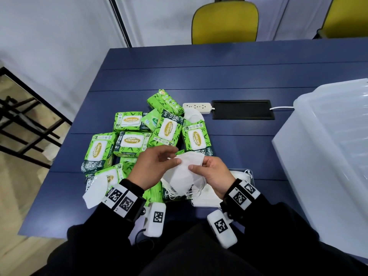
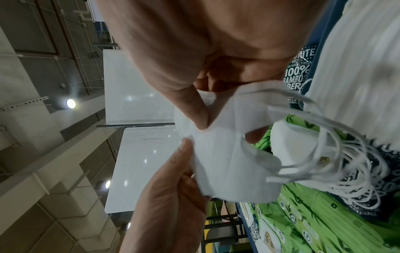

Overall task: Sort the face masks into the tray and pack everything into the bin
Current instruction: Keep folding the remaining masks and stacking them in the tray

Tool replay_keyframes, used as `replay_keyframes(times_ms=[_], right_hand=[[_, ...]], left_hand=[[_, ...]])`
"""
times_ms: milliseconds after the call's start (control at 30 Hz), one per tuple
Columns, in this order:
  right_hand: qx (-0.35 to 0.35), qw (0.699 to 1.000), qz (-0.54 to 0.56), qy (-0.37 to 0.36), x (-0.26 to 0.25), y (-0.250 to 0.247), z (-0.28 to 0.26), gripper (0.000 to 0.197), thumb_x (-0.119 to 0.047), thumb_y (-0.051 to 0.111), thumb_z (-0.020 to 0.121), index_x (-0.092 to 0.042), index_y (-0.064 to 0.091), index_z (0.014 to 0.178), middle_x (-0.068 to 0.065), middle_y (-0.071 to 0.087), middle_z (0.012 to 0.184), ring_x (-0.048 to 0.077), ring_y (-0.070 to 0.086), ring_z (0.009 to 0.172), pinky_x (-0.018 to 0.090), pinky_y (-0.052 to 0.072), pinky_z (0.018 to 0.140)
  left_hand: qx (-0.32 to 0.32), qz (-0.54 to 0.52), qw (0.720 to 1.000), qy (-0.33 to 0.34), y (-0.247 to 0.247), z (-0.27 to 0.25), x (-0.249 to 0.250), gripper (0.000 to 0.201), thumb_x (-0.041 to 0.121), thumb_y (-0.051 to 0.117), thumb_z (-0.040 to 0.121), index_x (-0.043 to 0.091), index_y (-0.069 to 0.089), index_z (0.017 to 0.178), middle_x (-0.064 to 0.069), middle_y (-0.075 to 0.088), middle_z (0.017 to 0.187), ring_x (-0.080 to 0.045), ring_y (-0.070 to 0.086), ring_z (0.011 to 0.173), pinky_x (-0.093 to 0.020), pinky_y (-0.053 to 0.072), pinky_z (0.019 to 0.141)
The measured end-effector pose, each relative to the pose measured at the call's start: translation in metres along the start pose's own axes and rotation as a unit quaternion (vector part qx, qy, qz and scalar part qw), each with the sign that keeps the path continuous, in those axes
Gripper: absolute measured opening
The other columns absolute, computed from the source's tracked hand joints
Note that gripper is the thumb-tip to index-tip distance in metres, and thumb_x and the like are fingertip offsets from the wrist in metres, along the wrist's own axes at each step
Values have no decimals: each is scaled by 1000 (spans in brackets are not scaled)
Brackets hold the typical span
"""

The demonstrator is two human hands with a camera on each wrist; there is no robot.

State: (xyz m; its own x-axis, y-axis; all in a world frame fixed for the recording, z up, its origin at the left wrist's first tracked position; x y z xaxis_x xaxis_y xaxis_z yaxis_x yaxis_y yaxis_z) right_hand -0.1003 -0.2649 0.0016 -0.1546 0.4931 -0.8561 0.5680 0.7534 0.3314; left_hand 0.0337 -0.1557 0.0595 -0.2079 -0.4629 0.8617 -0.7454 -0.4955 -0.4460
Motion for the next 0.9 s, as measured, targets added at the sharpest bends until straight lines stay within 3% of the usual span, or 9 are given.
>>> replay_keyframes(times_ms=[100, 167, 233, 367, 467, 533, 667, 800, 900], right_hand=[[22, 1000, 7, -6, 1, -5, 0, 23, 9, 65, 89, 3, 70, 111, 19, 76, 103, 26, 75, 86, 34, 62, 77], [43, 999, 18, -11, 0, -9, -1, 25, 7, 68, 89, 4, 69, 113, 19, 76, 103, 29, 74, 88, 35, 62, 73], [76, 997, 30, -8, 0, -17, -1, 17, 2, 72, 87, 1, 69, 104, 16, 75, 94, 28, 72, 81, 34, 60, 62], [114, 992, 56, 10, 2, -31, -1, 13, 0, 76, 85, -7, 66, 87, 7, 72, 78, 21, 68, 66, 31, 55, 53], [112, 992, 63, 19, 5, -32, -2, 14, 1, 77, 84, -4, 66, 92, 12, 71, 83, 22, 67, 66, 31, 55, 55], [107, 992, 60, 22, 6, -31, -3, 13, -1, 77, 84, -3, 67, 92, 15, 71, 87, 25, 66, 68, 35, 54, 60], [98, 994, 47, 26, 5, -30, -4, 10, -6, 76, 86, -6, 66, 86, 16, 68, 85, 26, 64, 67, 34, 54, 57], [95, 994, 47, 27, 4, -29, -5, 12, -7, 75, 88, -8, 66, 81, 16, 69, 82, 24, 66, 63, 34, 56, 55], [94, 994, 49, 28, 3, -29, -5, 12, -9, 76, 88, -8, 66, 80, 14, 69, 79, 24, 66, 63, 34, 55, 56]], left_hand=[[-20, 15, 999, -19, 2, -4, -7, 2, 18, 81, 87, 17, 80, 89, -1, 77, 80, -16, 72, 73, -34, 57, 66], [-10, 3, 1000, -25, 2, -7, -9, 5, 14, 81, 86, 12, 79, 82, -5, 75, 73, -18, 68, 63, -33, 54, 56], [0, -18, 999, -34, 3, -10, -11, 6, 11, 82, 84, 8, 77, 82, -6, 73, 70, -19, 66, 59, -32, 53, 51], [20, -59, 997, -43, 5, -12, -15, 10, 7, 84, 82, 3, 75, 83, -11, 71, 70, -23, 65, 58, -33, 55, 48], [25, -71, 996, -49, 7, -13, -19, 14, 7, 86, 80, 3, 73, 82, -9, 69, 67, -22, 65, 58, -32, 53, 48], [27, -77, 995, -49, 7, -14, -22, 15, 7, 87, 78, 4, 72, 80, -14, 69, 70, -22, 65, 59, -33, 53, 51], [33, -90, 994, -51, 7, -14, -27, 16, 6, 89, 75, 11, 74, 76, -23, 68, 74, -22, 64, 60, -32, 51, 54], [28, -109, 992, -59, 9, -15, -30, 17, 3, 89, 74, 3, 73, 81, -19, 63, 70, -22, 59, 61, -30, 49, 54], [36, -111, 991, -63, 7, -16, -30, 17, 4, 88, 75, 1, 74, 84, -29, 66, 77, -23, 61, 61, -29, 49, 52]])
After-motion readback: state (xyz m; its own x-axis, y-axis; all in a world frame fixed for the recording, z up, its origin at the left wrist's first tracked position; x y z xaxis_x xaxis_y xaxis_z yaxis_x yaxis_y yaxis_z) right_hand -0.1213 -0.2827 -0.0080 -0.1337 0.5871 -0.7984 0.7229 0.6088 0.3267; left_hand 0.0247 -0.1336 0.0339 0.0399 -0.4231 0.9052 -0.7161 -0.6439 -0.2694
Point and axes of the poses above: each hand's wrist, its own z-axis towards the middle knuckle, its own y-axis out of the palm, x = y × z, the point moved 9 cm from there along z, towards the middle knuckle
